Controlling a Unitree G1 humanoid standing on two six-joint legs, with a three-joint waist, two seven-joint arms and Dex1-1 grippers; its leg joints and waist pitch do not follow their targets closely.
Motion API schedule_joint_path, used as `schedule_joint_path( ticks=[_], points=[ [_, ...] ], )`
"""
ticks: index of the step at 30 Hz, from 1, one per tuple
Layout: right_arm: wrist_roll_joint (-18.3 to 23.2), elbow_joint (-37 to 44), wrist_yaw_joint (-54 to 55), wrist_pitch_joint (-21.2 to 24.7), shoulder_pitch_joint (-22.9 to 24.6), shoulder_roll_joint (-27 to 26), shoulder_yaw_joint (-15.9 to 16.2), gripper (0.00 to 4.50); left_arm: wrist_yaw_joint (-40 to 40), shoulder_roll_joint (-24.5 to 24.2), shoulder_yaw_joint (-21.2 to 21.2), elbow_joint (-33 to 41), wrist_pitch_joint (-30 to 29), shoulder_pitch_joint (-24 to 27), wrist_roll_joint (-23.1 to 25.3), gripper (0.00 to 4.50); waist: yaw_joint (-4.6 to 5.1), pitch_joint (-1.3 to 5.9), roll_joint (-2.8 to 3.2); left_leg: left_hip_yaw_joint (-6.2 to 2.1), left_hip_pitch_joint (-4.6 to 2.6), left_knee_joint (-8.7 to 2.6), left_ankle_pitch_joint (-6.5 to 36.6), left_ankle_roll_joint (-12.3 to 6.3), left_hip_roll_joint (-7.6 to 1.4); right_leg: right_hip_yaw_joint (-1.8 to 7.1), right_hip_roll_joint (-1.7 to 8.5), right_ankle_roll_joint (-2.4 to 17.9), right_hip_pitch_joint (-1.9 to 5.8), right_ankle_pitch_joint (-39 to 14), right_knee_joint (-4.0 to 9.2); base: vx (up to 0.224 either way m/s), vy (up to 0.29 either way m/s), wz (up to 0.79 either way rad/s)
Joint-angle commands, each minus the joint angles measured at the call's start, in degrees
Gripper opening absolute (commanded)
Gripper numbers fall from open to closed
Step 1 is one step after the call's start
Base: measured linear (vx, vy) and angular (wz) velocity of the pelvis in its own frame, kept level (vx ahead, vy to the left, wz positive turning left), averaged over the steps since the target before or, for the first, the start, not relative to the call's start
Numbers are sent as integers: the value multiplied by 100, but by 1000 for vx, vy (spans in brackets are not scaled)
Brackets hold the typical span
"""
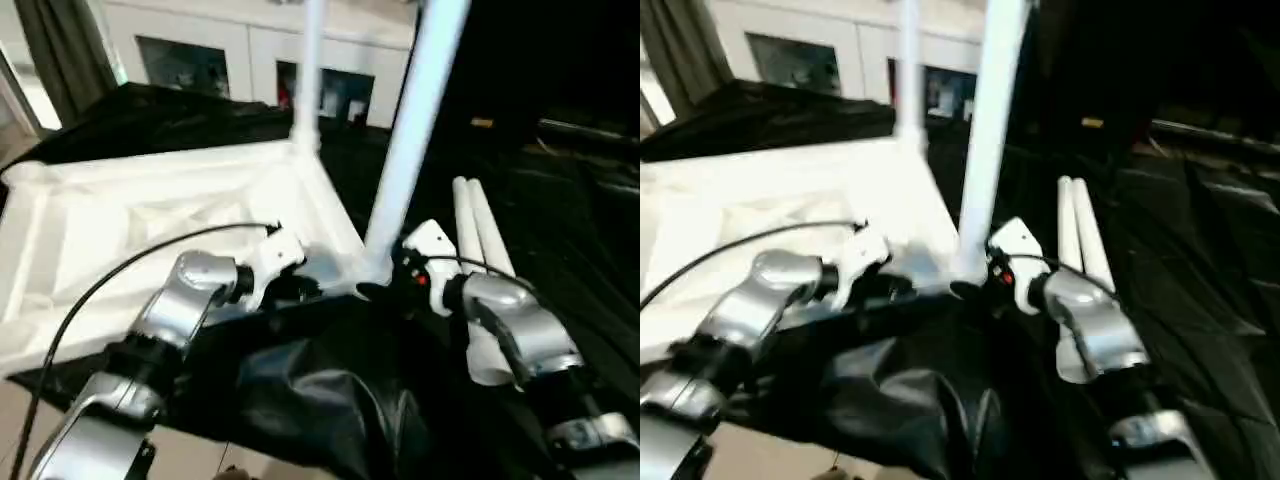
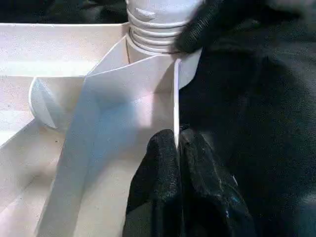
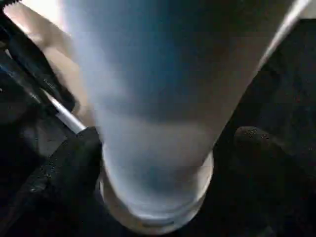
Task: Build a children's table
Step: Rotate leg to tighten
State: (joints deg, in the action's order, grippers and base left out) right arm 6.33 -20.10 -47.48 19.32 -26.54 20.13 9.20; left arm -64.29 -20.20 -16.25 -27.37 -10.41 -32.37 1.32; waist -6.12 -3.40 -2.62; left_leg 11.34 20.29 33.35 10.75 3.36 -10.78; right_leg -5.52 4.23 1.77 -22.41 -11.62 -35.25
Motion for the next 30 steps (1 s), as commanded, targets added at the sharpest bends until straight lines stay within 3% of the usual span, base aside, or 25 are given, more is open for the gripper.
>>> schedule_joint_path(
  ticks=[1,9,25,27,30],
  points=[
    [47,129,-76,81,25,98,-6,449,-184,69,-2,194,132,2,-321,0,1,357,-16,-145,-51,-364,736,-243,-334,404,540,1093,286,-894,414,0,0,0],
    [110,321,-280,172,87,127,59,449,-312,-13,8,352,110,108,-332,0,-19,376,-43,-141,-33,-344,539,-283,-318,401,534,1079,299,-664,372,0,0,0],
    [-11,289,-342,95,210,176,186,321,-237,-11,14,360,70,98,-277,0,-31,386,-44,-142,-23,-326,512,-291,-311,397,530,1075,308,-636,364,0,0,0],
    [-60,174,-110,81,254,42,160,293,42,66,46,227,6,35,-171,0,-31,385,-44,-140,-30,-325,521,-290,-313,398,528,1070,302,-666,365,0,0,0],
    [-94,-49,357,69,251,-210,27,286,461,210,89,14,-53,-80,-31,0,-19,371,-65,-139,-33,-334,564,-240,-311,397,530,1040,284,-831,388,0,0,0]
  ],
)
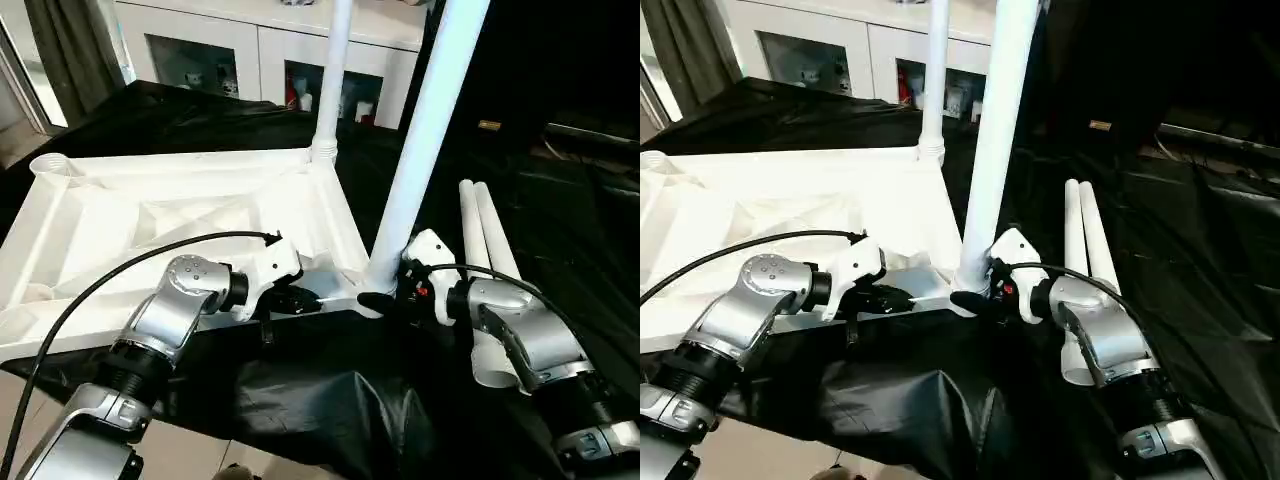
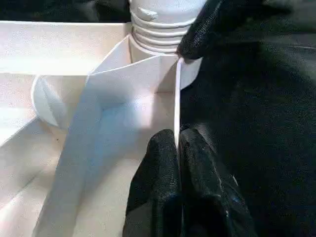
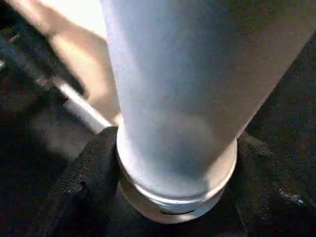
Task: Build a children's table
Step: Rotate leg to tighten
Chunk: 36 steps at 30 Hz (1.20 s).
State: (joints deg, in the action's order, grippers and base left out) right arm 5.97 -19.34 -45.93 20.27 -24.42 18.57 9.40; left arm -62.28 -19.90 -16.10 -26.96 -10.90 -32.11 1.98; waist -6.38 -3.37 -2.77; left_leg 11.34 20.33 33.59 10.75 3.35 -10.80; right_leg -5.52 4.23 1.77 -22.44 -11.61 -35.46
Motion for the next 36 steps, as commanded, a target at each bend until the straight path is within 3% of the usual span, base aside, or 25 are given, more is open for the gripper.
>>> schedule_joint_path(
  ticks=[1,9,10,13,20,22,27,35,36],
  points=[
    [19,-341,674,-4,-13,-360,-219,279,578,343,106,-221,-3,-228,-16,0,4,370,-47,-142,-48,-359,619,-183,-307,395,539,1004,284,-983,426,0,0,0],
    [180,-1171,2790,-147,-369,-1466,-1026,277,2156,1129,219,-1132,-305,-819,318,0,22,369,-14,-150,-66,-378,745,-10,-305,407,552,948,263,-1098,450,0,0,0],
    [211,-1353,3131,-204,-442,-1615,-1167,277,2389,1233,229,-1289,-346,-904,371,0,15,382,17,-148,-93,-376,739,41,-306,410,551,969,242,-1031,441,0,0,0],
    [296,-1855,3905,-499,-669,-1994,-1495,276,2889,1534,258,-1655,-380,-1108,443,0,18,392,22,-149,-80,-375,692,60,-297,408,546,1035,266,-720,415,0,0,0],
    [88,-1871,3614,-725,-782,-2127,-1235,276,2902,1738,228,-1788,-249,-1211,454,0,10,393,12,-150,-59,-375,690,-102,-294,401,548,1005,311,-546,412,0,0,0],
    [79,-1830,3471,-876,-807,-2112,-1206,332,2771,1730,208,-1831,-93,-1219,417,0,7,392,11,-149,-64,-374,702,-116,-296,401,546,1008,306,-567,414,0,0,0],
    [12,-1850,3378,-1093,-855,-2030,-1136,381,2676,1688,207,-1880,-3,-1224,379,0,46,385,4,-164,-31,-383,761,-148,-291,389,552,985,328,-702,430,0,0,0],
    [-145,-1197,1913,-522,-799,-929,-690,442,1718,1137,176,-1460,156,-938,208,0,78,409,-16,-151,-16,-335,427,-418,-291,385,531,1162,358,-237,371,0,0,0],
    [-138,-1091,1602,-420,-758,-690,-659,447,1516,1006,173,-1404,271,-883,177,0,85,393,-15,-143,-11,-337,453,-431,-291,394,533,1171,333,-226,376,0,0,0]
  ],
)
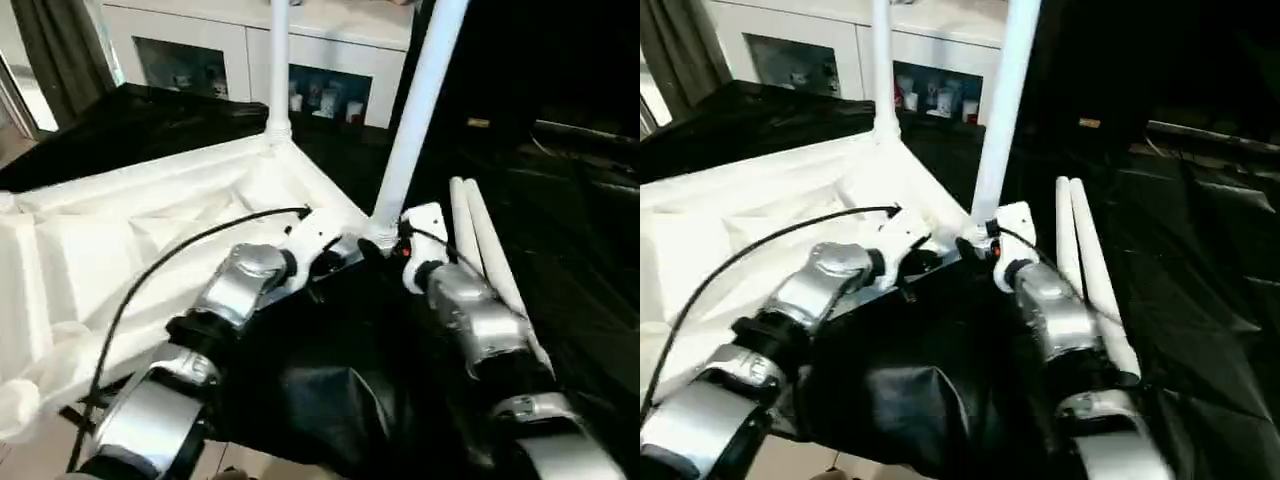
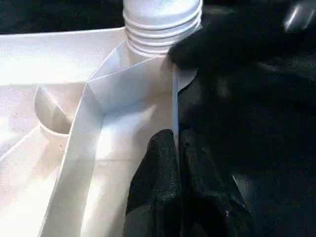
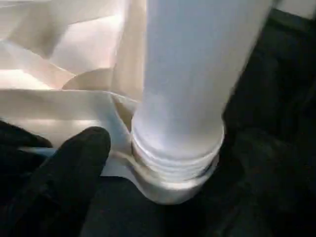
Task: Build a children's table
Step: Rotate leg to tighten
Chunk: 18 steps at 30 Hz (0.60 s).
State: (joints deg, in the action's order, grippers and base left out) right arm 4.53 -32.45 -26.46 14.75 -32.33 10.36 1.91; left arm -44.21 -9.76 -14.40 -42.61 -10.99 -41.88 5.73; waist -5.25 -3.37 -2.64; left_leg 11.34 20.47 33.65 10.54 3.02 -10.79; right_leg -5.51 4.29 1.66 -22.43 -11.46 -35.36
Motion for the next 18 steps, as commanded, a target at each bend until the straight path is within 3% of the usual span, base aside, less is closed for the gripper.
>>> schedule_joint_path(
  ticks=[1,6,11,12,14,16,18],
  points=[
    [8,236,-394,147,40,168,95,447,-329,-29,2,172,301,104,-206,0,-35,393,-27,-147,-33,-344,524,-406,-287,383,521,1178,336,-306,375,0,0,0],
    [0,606,-1296,259,209,889,334,447,-1351,-465,-90,730,635,462,-479,0,-51,379,-18,-144,-39,-347,699,-325,-306,390,542,1178,319,-604,402,0,0,0],
    [135,901,-1759,358,317,1078,444,447,-1838,-619,-152,1144,555,672,-673,0,-46,383,-7,-153,-41,-359,732,-283,-329,393,537,1191,315,-647,390,0,0,0],
    [216,1175,-2204,432,449,1230,587,447,-2063,-722,-178,1389,493,795,-713,0,-44,379,-13,-142,-49,-357,768,-289,-322,390,527,1210,303,-666,398,0,0,0],
    [250,1293,-2400,462,514,1290,659,447,-2133,-768,-185,1479,486,842,-713,0,-87,375,2,-139,-57,-357,730,-321,-343,397,526,1207,291,-578,383,0,0,0],
    [258,1355,-2461,478,554,1296,701,447,-2167,-808,-198,1562,464,884,-714,0,-109,376,-46,-132,-48,-353,725,-309,-329,397,533,1186,296,-665,389,0,0,0],
    [250,1350,-2441,476,555,1273,709,447,-2185,-815,-195,1617,442,913,-715,0,-124,372,-28,-136,-58,-355,746,-263,-329,396,540,1157,284,-809,402,0,0,0]
  ],
)
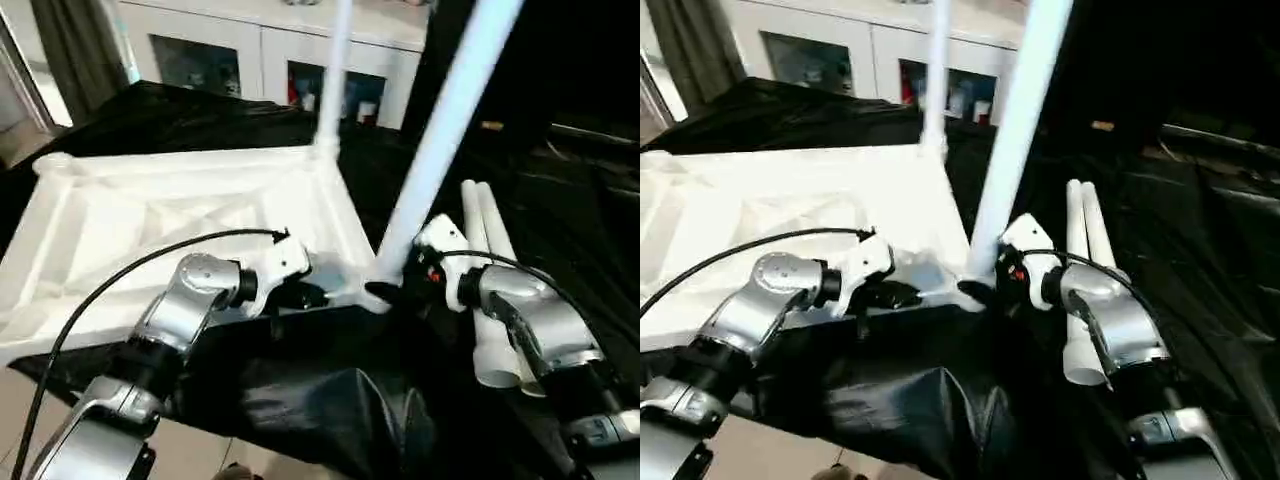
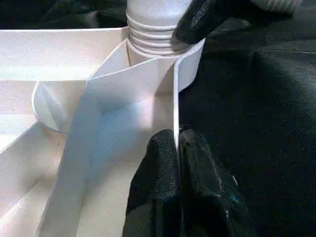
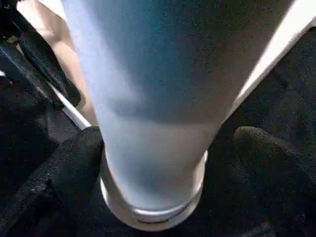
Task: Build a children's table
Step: Rotate leg to tighten
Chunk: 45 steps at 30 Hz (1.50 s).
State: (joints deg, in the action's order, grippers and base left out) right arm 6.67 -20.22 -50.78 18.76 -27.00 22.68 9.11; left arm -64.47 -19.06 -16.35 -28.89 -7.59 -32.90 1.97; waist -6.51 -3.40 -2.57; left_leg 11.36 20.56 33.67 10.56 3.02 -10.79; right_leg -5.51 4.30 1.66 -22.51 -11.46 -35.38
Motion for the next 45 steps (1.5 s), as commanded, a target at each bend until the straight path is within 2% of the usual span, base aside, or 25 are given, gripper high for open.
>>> schedule_joint_path(
  ticks=[1,4,11,18,22,25,27,30,33,35,38,40,41,43,45],
  points=[
    [36,126,-8,75,22,41,-10,430,-159,116,0,246,102,15,-339,0,1,374,-37,-142,-58,-361,746,-241,-328,395,538,1138,297,-850,405,0,0,0],
    [34,139,-8,89,25,32,-1,419,-167,109,1,304,74,42,-340,0,6,380,-44,-144,-53,-359,728,-226,-320,393,530,1089,299,-857,405,0,0,0],
    [1,180,-81,92,54,64,60,360,-160,88,3,428,13,104,-302,0,5,391,-53,-140,-42,-346,591,-286,-315,393,525,1113,306,-636,375,0,0,0],
    [-5,175,-67,81,92,50,99,304,-122,81,24,420,20,111,-286,0,5,391,-53,-142,-45,-346,622,-267,-312,390,525,1075,303,-757,386,0,0,0],
    [-10,84,216,269,166,-89,11,288,-4,120,82,400,-10,106,-288,0,5,394,-58,-142,-44,-344,582,-272,-312,389,525,1076,300,-722,380,0,0,0],
    [-66,-206,859,375,134,-363,-182,274,442,299,182,225,-156,0,-208,0,28,385,-59,-147,-46,-354,642,-209,-311,387,526,1049,293,-873,392,0,0,0],
    [-97,-368,1298,407,97,-554,-311,273,813,422,224,47,-215,-96,-89,0,54,380,-64,-145,-54,-357,680,-155,-309,389,522,1053,277,-943,409,0,0,0],
    [-45,-1008,3068,450,-137,-1363,-930,272,2215,959,415,-673,-603,-500,202,0,81,369,-56,-151,-78,-366,840,8,-293,387,535,980,255,-1362,461,0,0,0],
    [53,-1611,4138,203,-357,-2050,-1197,272,3186,1472,434,-1296,-691,-857,366,0,83,354,-27,-152,-140,-373,1121,120,-292,396,556,887,200,-1780,538,0,0,0],
    [6,-1728,4216,114,-422,-2192,-1111,272,3375,1626,403,-1446,-665,-944,394,0,57,358,-7,-159,-152,-387,1173,138,-293,394,545,830,214,-1704,538,0,0,0],
    [-87,-1841,4278,-32,-542,-2304,-996,272,3493,1753,324,-1574,-599,-1022,466,0,49,374,-12,-167,-106,-407,1068,72,-293,392,544,787,271,-1336,502,0,0,0],
    [41,-1924,4371,-119,-676,-2348,-1218,272,3429,1783,368,-1592,-527,-1062,430,0,50,377,-15,-168,-101,-408,1047,45,-295,393,545,799,277,-1265,491,0,0,0],
    [53,-1934,4372,-128,-687,-2353,-1241,328,3424,1786,373,-1600,-517,-1068,428,0,45,377,-16,-164,-97,-407,1058,27,-290,392,550,795,279,-1287,498,0,0,0],
    [70,-1901,4303,-193,-719,-2332,-1309,328,3277,1734,360,-1580,-449,-1075,429,0,40,377,-19,-165,-99,-407,1062,14,-293,392,554,790,280,-1306,502,0,0,0],
    [74,-1886,4212,-204,-727,-2322,-1320,359,3220,1710,348,-1595,-385,-1087,431,0,52,375,-24,-172,-90,-414,1071,-21,-297,387,553,775,280,-1346,499,0,0,0]
  ],
)
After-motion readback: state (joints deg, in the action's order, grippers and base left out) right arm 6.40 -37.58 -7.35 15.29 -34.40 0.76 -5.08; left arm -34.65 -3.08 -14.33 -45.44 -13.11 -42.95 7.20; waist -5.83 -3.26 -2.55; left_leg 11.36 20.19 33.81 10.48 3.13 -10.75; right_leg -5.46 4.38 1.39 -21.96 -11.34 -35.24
